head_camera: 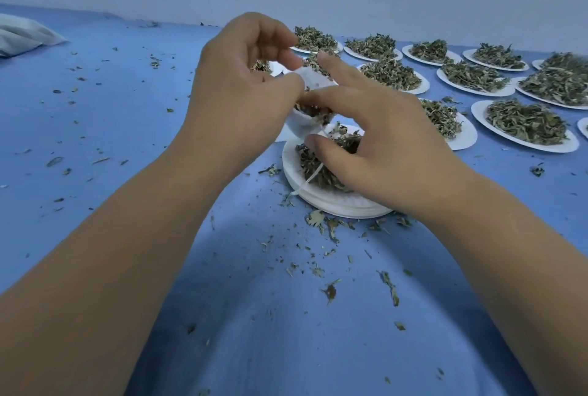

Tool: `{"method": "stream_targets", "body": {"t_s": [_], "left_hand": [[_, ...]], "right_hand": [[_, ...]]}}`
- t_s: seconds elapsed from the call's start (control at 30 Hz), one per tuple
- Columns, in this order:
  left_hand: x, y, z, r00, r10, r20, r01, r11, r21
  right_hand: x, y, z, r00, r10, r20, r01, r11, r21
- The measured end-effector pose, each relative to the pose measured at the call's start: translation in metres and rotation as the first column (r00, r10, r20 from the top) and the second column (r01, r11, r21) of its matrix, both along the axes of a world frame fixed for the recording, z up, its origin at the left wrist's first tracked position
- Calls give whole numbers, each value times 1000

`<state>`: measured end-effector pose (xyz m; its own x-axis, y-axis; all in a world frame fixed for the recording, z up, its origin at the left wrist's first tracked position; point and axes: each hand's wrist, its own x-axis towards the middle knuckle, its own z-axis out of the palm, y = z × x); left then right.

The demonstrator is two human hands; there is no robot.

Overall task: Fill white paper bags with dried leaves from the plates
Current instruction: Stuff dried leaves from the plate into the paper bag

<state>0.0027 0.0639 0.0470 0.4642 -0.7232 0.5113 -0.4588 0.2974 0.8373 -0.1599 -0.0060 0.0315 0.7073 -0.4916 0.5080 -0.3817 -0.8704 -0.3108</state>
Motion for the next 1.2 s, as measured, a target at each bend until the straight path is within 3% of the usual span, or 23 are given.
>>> {"method": "stream_targets", "body": {"t_s": [0.17, 0.47, 0.63, 0.87, 1.0, 1.07, 1.2], "left_hand": [[6, -3, -1, 996, 39, -79, -40, 999, -7], [8, -2, 1, 982, -1, -187, 1, 1000, -1], [7, -1, 0, 976, -35, -216, 39, 999, 11], [5, -1, -1, 977, -68, -203, 76, 997, 31], [7, -2, -1, 983, -19, -184, 27, 999, 37], [7, -2, -1, 977, -35, -210, 41, 999, 27], [0, 1, 0, 967, -162, -197, 164, 986, -4]], "right_hand": [[2, 1, -3, 985, -13, 173, 21, 999, -45], [6, 4, -4, 971, -27, 236, 50, 994, -93], [4, 2, -7, 976, -11, 216, 19, 999, -34], [3, 5, -3, 997, 65, -51, -57, 988, 142], [2, 9, -2, 986, 25, 167, -59, 977, 204], [4, 11, -1, 983, 29, 183, -69, 975, 212], [11, 10, -1, 996, 61, -68, -48, 983, 177]]}}
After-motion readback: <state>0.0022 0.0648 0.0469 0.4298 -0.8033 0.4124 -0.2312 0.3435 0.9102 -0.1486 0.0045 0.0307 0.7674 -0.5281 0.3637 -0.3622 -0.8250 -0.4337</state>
